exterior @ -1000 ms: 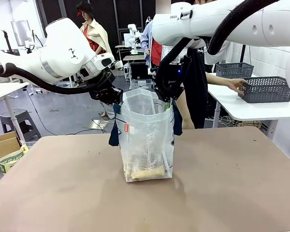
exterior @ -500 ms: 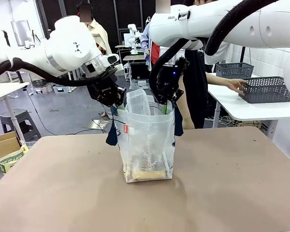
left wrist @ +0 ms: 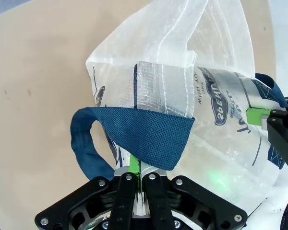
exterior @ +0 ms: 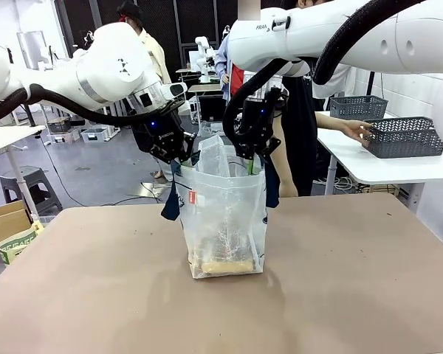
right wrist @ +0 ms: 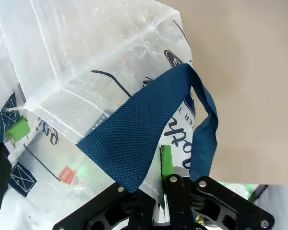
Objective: Transfer purchased items from the store into the shopping bag.
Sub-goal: Move the Reusable shopping bag to the right side of the table.
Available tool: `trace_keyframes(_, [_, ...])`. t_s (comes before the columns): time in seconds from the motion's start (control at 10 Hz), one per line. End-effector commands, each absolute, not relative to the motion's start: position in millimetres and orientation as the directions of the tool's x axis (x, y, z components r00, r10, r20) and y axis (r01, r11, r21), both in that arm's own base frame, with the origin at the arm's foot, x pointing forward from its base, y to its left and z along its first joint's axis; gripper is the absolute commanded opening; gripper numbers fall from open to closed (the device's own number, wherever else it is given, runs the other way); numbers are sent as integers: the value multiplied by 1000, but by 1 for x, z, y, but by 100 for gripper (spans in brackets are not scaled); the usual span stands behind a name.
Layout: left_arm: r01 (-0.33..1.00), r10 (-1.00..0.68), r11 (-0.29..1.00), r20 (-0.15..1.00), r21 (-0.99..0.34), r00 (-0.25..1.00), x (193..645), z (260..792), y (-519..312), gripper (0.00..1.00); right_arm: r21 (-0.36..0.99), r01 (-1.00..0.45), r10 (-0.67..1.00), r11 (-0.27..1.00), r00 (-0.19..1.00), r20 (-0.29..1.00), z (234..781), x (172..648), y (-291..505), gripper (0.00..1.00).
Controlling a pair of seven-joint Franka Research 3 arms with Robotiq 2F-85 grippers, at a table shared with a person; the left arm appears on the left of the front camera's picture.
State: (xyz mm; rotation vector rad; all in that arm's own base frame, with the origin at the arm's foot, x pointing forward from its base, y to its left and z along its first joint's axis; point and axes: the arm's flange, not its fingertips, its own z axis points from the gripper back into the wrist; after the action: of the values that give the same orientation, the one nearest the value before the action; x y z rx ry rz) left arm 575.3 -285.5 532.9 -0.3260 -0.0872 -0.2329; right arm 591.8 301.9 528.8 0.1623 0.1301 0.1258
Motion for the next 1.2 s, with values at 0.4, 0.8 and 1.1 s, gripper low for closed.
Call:
trace_keyframes(0.4, [311, -263, 891, 182, -330, 948, 599, 535, -324, 0, 235, -91, 105, 968, 993, -50, 528, 625, 332, 0])
trace_keyframes(0.8, [295, -247, 894, 180, -338, 952, 592, 531, -327, 0, 231, -119, 132, 966, 990, -43, 523, 619, 330, 0])
trace_keyframes(1.1, [326, -270, 881, 202, -343, 941, 599, 530, -335, 0, 234, -133, 147, 963, 988, -42, 522, 628, 334, 0])
